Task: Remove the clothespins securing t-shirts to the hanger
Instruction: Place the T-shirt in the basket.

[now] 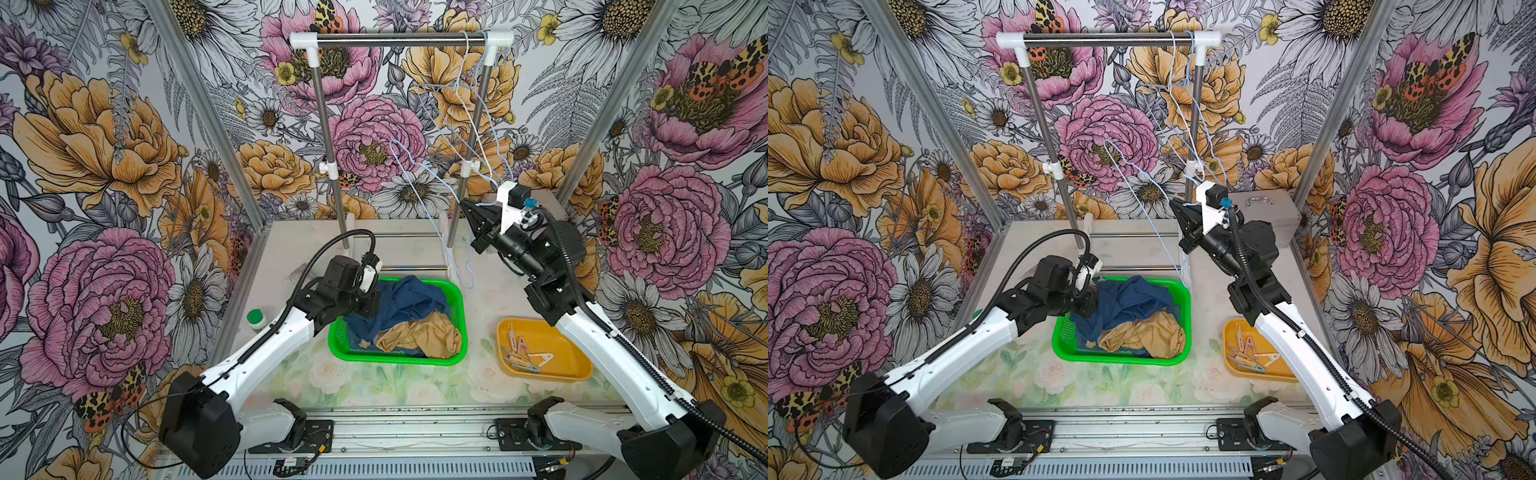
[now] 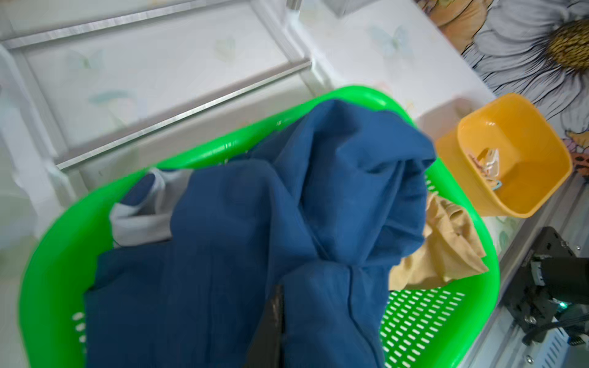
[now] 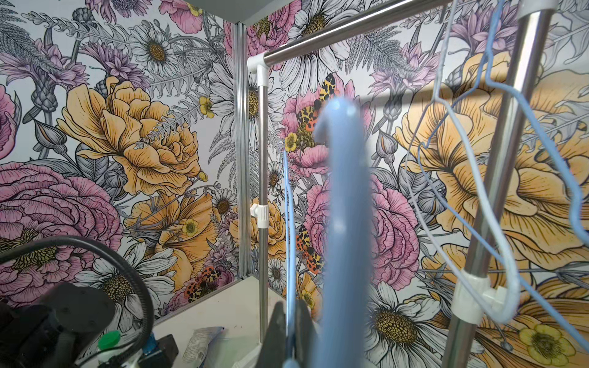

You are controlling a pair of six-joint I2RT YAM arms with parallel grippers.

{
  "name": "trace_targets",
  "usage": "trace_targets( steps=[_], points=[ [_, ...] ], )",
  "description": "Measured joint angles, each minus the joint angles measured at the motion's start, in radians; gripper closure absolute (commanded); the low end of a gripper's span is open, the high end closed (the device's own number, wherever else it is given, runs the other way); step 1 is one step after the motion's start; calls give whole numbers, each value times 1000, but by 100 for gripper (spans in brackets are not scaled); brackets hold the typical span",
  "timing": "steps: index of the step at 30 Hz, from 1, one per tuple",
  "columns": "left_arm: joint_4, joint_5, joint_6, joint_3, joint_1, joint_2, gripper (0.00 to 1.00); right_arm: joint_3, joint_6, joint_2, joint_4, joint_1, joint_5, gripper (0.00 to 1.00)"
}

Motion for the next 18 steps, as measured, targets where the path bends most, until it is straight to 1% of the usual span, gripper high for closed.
trace_targets(
  steps=[2, 4, 6, 8, 9, 13, 16, 18],
  points=[
    [-8, 5, -16, -1, 16, 72, 85, -14, 0, -2, -6, 0, -1, 100],
    [-12, 14, -24, -1, 28, 128, 76, -23, 0, -3, -15, 0, -1, 100],
    [-14, 16, -28, -1, 28, 155, 58, -29, -9, -8, -34, 0, -1, 100],
    [-15, 17, -17, -1, 11, 156, 47, -32, -20, -18, -55, 0, -1, 100],
    [-16, 16, -11, 1, 0, 151, 43, -32, -24, -24, -64, 0, -1, 100],
    [-47, 14, 21, 17, -23, 123, 33, -33, -40, -46, -85, 0, 0, 100],
    [-103, -13, 35, 40, -36, 83, 30, -33, -48, -56, -92, 0, 0, 100],
    [-164, -38, 43, 93, -61, 87, 28, -33, -53, -56, -94, -1, 0, 100]
  ],
)
